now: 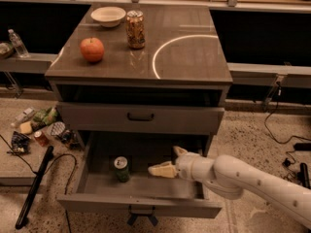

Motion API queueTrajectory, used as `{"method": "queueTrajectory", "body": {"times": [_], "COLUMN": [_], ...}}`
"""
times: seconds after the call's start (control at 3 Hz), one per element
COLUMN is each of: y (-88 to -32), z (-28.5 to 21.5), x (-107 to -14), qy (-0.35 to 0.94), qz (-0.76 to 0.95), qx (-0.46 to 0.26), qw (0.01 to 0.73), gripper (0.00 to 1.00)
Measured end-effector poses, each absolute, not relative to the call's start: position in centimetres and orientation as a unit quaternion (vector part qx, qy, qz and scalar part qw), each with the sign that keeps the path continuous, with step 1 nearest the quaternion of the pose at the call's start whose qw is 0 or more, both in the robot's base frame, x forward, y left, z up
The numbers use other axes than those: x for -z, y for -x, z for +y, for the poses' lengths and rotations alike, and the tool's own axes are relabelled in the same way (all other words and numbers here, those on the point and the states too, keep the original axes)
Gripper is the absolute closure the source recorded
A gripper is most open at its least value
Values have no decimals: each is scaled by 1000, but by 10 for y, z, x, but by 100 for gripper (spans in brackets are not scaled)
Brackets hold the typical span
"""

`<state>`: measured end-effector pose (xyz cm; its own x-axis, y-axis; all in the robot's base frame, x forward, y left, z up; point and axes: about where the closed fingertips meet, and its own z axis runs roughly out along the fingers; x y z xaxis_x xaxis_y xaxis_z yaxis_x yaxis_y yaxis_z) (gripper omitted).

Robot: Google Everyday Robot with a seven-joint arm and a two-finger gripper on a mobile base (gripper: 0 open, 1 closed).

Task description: Place green can into middle drawer

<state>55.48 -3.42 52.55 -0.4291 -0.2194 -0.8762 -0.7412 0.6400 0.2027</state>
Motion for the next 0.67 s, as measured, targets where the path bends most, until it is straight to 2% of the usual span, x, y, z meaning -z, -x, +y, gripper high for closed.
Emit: {"method": "queueTrajectory", "body": {"times": [0.33,0.67], "y": [-519,-507], "z": [-85,-114], "x": [-573,-584], "qy": [288,273], "qz": [794,798], "qx": [-282,-271], "qw": [455,463], "gripper": [45,52]}}
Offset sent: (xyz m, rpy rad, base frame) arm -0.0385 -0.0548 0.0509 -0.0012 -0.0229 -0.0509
